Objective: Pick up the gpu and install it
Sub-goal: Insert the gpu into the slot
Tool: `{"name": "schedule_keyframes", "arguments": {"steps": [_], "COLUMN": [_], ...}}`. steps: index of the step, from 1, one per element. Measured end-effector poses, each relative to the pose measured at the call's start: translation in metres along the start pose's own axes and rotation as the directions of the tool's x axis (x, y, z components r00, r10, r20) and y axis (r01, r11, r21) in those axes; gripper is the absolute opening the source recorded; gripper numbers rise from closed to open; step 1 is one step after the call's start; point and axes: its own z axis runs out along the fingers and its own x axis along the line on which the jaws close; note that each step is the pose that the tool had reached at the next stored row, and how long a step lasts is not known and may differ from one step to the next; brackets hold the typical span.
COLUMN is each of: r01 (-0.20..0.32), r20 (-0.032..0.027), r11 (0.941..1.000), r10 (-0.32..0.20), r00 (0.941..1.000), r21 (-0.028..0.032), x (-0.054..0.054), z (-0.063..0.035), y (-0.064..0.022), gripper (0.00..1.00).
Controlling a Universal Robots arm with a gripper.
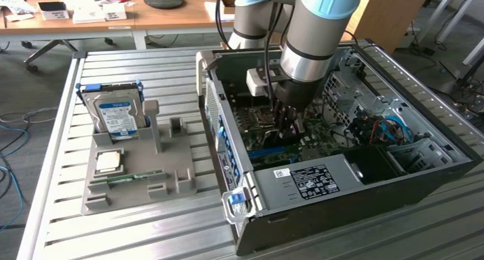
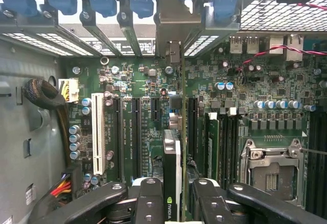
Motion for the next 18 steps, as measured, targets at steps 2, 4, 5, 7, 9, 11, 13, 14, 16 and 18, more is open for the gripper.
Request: {"name": "schedule_keyframes", "arguments": {"steps": [2, 4, 5, 7, 9, 11, 13, 14, 16, 18], "r01": [0.000, 0.000, 0.000, 0.000, -0.001, -0.002, -0.004, -0.005, -0.006, -0.007], "r20": [-0.0001, -0.0001, -0.0001, -0.0005, -0.0004, -0.0003, -0.0002, -0.0001, -0.0002, -0.0002], "r11": [1.0000, 1.0000, 1.0000, 1.0000, 1.0000, 1.0000, 1.0000, 1.0000, 1.0000, 1.0000], "r10": [0.000, 0.000, 0.000, 0.000, 0.001, 0.002, 0.004, 0.005, 0.006, 0.007], "r00": [1.0000, 1.0000, 1.0000, 1.0000, 1.0000, 1.0000, 1.0000, 1.0000, 1.0000, 1.0000], "r21": [0.0000, 0.0000, 0.0000, -0.0001, -0.0001, 0.0001, 0.0002, 0.0002, 0.0003, 0.0003], "x": [0.0001, 0.0001, 0.0001, 0.0002, 0.0002, 0.0002, 0.0002, 0.0002, 0.0002, 0.0002], "z": [0.0012, 0.0025, 0.0031, 0.0036, 0.0039, 0.0042, 0.0045, 0.0047, 0.0049, 0.0049], "y": [0.0000, 0.0000, 0.0001, 0.0002, 0.0002, 0.0003, 0.0003, 0.0002, 0.0003, 0.0003], "gripper": [0.27, 0.27, 0.27, 0.27, 0.27, 0.27, 0.27, 0.27, 0.27, 0.27]}}
